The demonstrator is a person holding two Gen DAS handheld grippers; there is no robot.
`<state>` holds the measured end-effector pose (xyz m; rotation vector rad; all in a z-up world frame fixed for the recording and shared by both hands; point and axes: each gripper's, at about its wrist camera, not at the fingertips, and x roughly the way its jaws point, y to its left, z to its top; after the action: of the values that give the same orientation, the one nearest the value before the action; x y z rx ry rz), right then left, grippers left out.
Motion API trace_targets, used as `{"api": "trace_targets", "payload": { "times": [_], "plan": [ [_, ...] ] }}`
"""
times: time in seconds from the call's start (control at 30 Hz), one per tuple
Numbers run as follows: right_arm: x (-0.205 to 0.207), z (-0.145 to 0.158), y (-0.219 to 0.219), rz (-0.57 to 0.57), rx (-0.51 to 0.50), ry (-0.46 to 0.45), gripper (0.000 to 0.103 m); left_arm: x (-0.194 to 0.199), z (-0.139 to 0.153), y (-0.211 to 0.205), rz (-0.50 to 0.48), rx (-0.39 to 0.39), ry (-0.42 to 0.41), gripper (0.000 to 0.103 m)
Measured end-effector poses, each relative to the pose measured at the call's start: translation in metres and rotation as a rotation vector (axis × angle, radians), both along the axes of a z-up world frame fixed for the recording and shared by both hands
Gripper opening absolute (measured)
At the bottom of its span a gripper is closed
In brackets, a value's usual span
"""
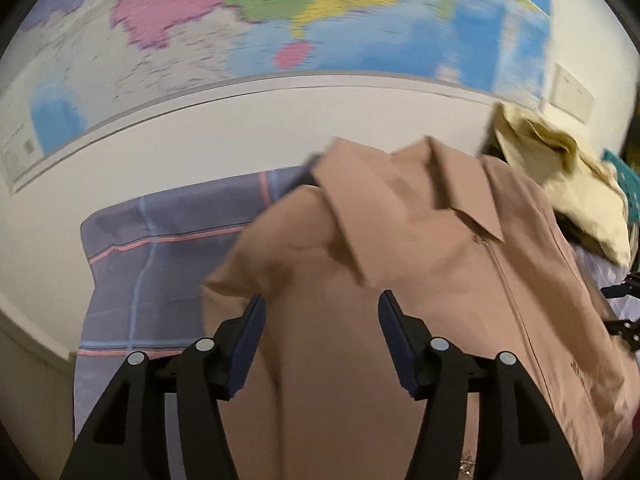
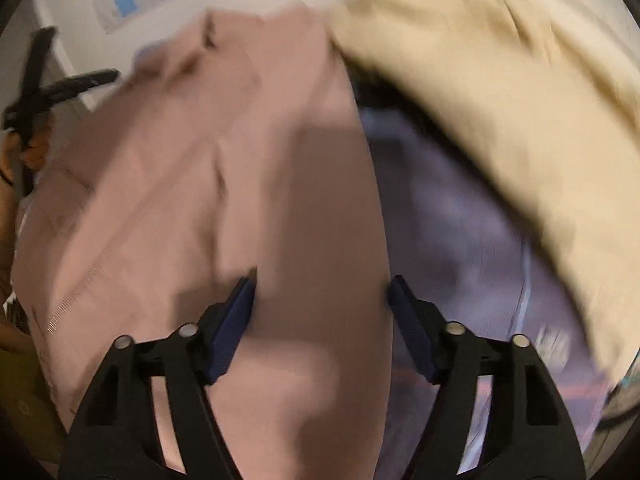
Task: Fold large clothes
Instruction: 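Lay the pink jacket flat on the bed and open both tools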
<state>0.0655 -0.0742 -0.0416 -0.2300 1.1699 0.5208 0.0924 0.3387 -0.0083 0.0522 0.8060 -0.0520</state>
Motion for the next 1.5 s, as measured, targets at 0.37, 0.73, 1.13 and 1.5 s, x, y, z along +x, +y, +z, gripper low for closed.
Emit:
{"api": "trace_targets", "payload": {
  "times": [0.37,0.73,1.13,1.5],
  "plan": [
    [-0.021,0.142,-0.061,-0.075,0.246,-0.351,0.003,-0.005,0.001,-0.075,-0.174,0.033,-0.004,0.058],
    [-0.045,0.113,-0.065,0.087,0.153,-0.360,0.008,0.022,-0.010,-0.184,-0.363,0.013,0.039,0.059],
    [-0.014,0.070,-0.167,-0.333,0.262,-0.175,0.062,0.108,-0.057,-0.281,-0.410,-0.074,0.200,0.039],
    [-0.068,0.062,-0.093,-0.043,0.360,-0.085,0.074,-0.025,0.016,-0.119,-0.229,0.014,-0.041,0.052]
  ]
}}
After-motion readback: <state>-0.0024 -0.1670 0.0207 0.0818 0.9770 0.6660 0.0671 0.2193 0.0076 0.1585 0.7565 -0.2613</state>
